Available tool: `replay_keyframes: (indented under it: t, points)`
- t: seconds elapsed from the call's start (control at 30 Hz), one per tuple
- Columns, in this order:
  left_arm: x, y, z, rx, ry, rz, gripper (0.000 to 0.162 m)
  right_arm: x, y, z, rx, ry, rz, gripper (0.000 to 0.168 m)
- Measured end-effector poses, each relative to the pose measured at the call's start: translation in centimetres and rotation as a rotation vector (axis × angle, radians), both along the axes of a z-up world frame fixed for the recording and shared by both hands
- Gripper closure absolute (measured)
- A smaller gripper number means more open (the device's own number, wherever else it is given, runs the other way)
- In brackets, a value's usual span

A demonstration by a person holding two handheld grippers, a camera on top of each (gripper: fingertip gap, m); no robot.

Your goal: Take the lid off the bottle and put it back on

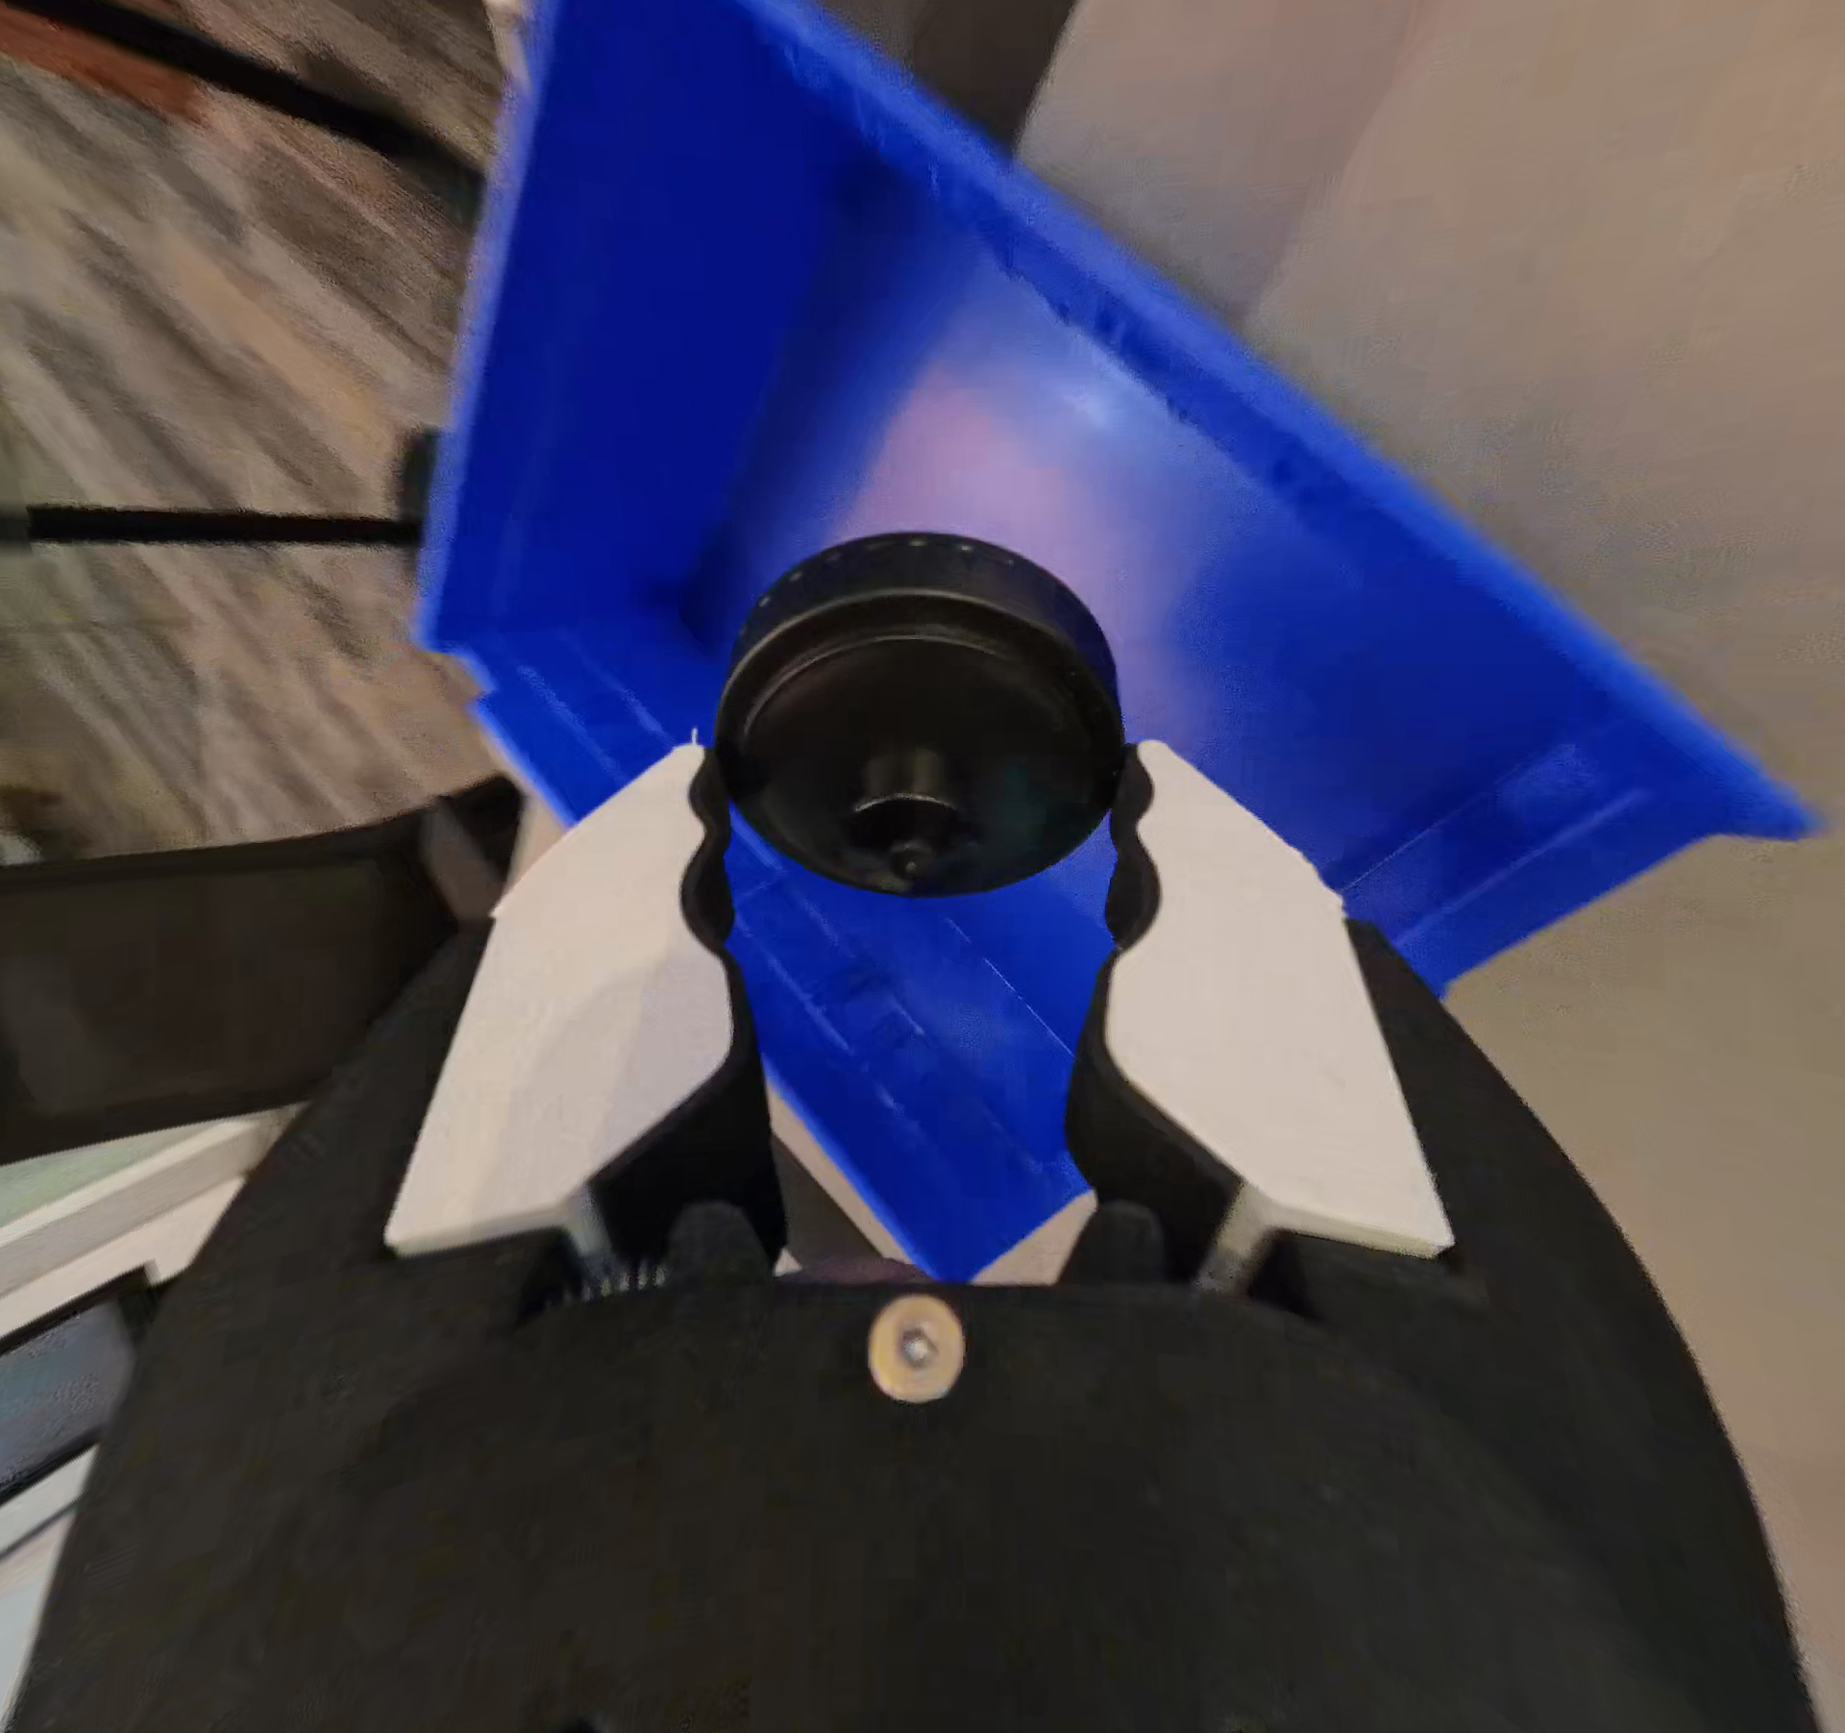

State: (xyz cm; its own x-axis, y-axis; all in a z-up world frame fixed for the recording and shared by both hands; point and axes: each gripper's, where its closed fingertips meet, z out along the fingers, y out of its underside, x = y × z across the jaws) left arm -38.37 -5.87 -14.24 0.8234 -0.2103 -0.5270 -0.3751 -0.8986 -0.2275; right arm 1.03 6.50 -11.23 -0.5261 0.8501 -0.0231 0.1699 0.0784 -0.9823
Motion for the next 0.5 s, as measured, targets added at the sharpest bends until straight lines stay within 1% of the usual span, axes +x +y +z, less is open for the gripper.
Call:
replay_keyframes:
  t: [0.07, 0.13, 0.23, 0.33, 0.37, 0.43, 0.5]
  points:
    - [3.2, 0.3, 3.5, 0.115, 0.072, -0.037, 0.088, 0.7, 0.8, 2.5, -0.001, 0.034, -0.063, 0.053]
    - [6.8, 0.8, 6.7, 0.230, 0.137, -0.079, 0.088, 1.6, 0.8, 5.4, 0.003, 0.068, -0.109, 0.062]
    - [12.9, 1.8, 11.0, 0.377, 0.239, -0.151, 0.089, 2.3, -1.3, 9.5, 0.016, 0.110, -0.126, 0.078]
    - [19.2, 3.0, 14.3, 0.502, 0.326, -0.234, 0.089, 1.7, -4.3, 12.2, 0.058, 0.110, -0.123, 0.088]
    - [21.1, 3.4, 15.3, 0.542, 0.351, -0.257, 0.089, 1.3, -5.2, 12.8, 0.067, 0.106, -0.121, 0.090]
    - [25.4, 4.4, 16.3, 0.613, 0.340, -0.331, 0.088, 0.4, -6.7, 14.1, 0.069, 0.110, -0.121, 0.092]
    - [28.9, 5.3, 16.6, 0.637, 0.364, -0.395, 0.088, -0.6, -7.6, 15.1, 0.049, 0.117, -0.123, 0.093]
